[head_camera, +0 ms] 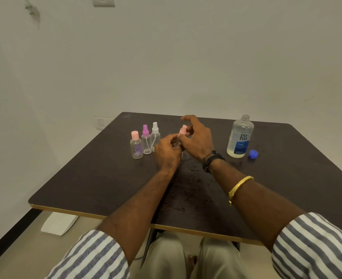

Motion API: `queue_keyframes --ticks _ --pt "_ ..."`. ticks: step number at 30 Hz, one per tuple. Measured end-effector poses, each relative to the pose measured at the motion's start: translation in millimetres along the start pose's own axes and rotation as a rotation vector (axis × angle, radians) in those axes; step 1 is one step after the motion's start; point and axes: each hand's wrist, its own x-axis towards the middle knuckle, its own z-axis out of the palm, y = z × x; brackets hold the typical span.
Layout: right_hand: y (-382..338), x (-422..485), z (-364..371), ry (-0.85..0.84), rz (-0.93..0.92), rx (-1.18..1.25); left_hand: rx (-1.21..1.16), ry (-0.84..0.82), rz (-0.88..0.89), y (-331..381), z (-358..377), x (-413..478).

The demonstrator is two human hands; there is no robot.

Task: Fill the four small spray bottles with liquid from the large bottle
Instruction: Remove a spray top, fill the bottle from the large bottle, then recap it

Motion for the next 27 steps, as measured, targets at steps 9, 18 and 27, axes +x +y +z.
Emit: queue_keyframes --ticks 9,18,27 --pt "8 -1 -4 0.020 -0.018 -0.020 -0.028 -0.026 -0.010 2 4 -3" --pt "9 -1 -18 0.147 -0.088 0.035 0.018 -0.029 -0.044 5 7 -5" --pt "22 -1 -55 0.321 -0.093 0.049 0.047 0.030 -0.104 2 15 -3"
